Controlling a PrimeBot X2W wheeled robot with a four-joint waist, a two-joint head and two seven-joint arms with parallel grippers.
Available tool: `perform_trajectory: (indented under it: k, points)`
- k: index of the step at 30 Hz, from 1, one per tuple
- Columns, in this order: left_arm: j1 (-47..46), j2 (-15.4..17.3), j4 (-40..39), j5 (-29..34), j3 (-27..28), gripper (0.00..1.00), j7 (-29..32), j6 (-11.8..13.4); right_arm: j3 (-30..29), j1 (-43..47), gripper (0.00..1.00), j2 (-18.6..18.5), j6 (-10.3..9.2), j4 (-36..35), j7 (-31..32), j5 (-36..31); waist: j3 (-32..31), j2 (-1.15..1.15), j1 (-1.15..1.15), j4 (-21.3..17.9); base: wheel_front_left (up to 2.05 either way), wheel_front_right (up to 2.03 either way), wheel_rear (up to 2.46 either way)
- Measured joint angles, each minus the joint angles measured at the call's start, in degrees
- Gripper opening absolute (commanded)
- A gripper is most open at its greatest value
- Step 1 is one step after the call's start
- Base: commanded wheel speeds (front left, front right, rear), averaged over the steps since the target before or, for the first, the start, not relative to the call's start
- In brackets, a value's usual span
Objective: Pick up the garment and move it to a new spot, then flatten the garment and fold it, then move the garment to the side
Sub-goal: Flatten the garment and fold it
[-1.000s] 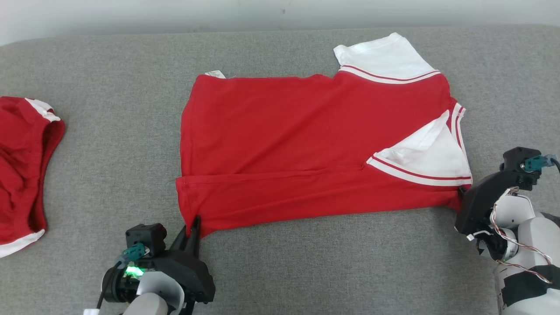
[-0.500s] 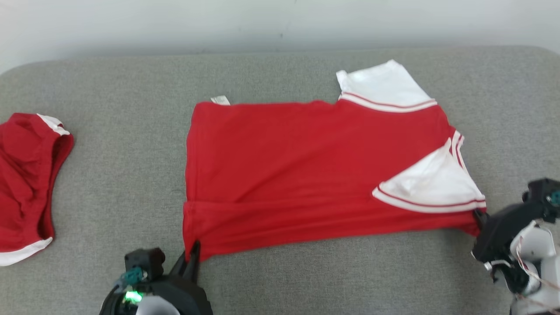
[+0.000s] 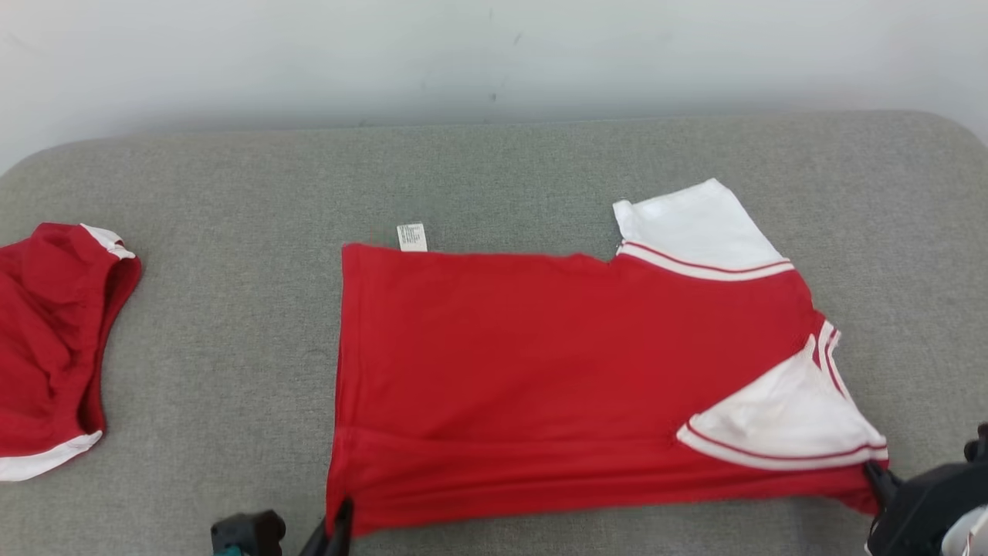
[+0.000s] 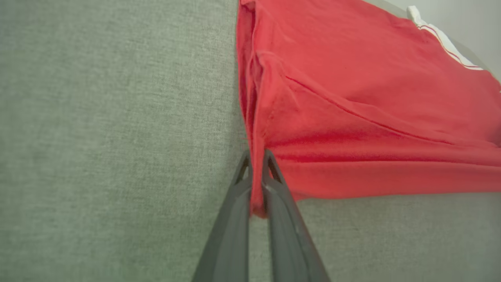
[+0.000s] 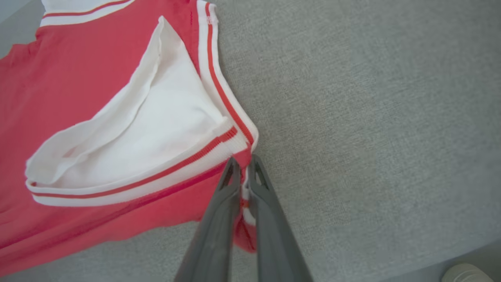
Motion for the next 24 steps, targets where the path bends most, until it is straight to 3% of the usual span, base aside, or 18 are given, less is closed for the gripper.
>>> perform_trajectory:
  k: [1,2,4,6,7,15,20,24]
  points:
    - [0.64,0.05,-0.34,-0.2,-0.01,0.0,0.56,0.33,0.02,0.79,0.0,0.12,0.0,-0.44,0.45,0.18,-0.05,0.0,0.0,-0.07,0.0,0.0,0.0]
    - [1.32,0.07,-0.67,-0.46,-0.05,0.3,1.11,0.53,0.02,1.5,0.0,0.21,0.0,-0.77,0.71,0.34,-0.1,0.0,0.0,-0.14,0.0,0.0,0.0]
    - [2.37,0.1,-1.45,-0.57,-0.27,1.0,1.51,1.13,0.11,2.5,0.0,0.23,0.0,-0.8,1.31,0.41,-0.16,0.0,0.0,-0.27,0.0,0.0,0.0]
    - [2.63,0.47,-2.16,-0.57,-0.18,1.0,1.9,1.94,0.37,2.92,0.92,0.22,-0.04,-0.37,1.33,0.74,-0.27,0.0,0.0,-0.34,0.0,0.0,0.0]
    - [2.72,0.59,-2.46,-0.57,-0.15,1.0,2.02,2.0,0.53,3.01,1.0,0.21,-0.05,-0.18,1.31,0.57,-0.32,0.0,0.0,-0.35,0.0,0.0,0.0]
    - [2.44,2.4,-5.55,-1.12,0.88,1.0,4.22,2.92,0.46,-0.42,1.0,0.2,-0.05,-2.3,-0.7,0.94,-0.73,0.0,-0.01,0.24,0.0,0.0,0.0]
    - [-4.4,4.87,-7.17,-0.07,1.38,1.0,6.93,2.41,2.41,-8.06,1.0,-1.08,-0.05,-3.66,1.14,0.14,0.44,0.0,0.0,0.3,0.0,0.0,0.0]
    - [-11.93,5.34,-5.77,0.11,1.59,1.0,9.02,1.32,5.06,-17.38,1.0,-2.89,-0.05,-0.49,2.92,-0.56,2.26,0.0,0.0,0.11,0.0,0.0,0.0]
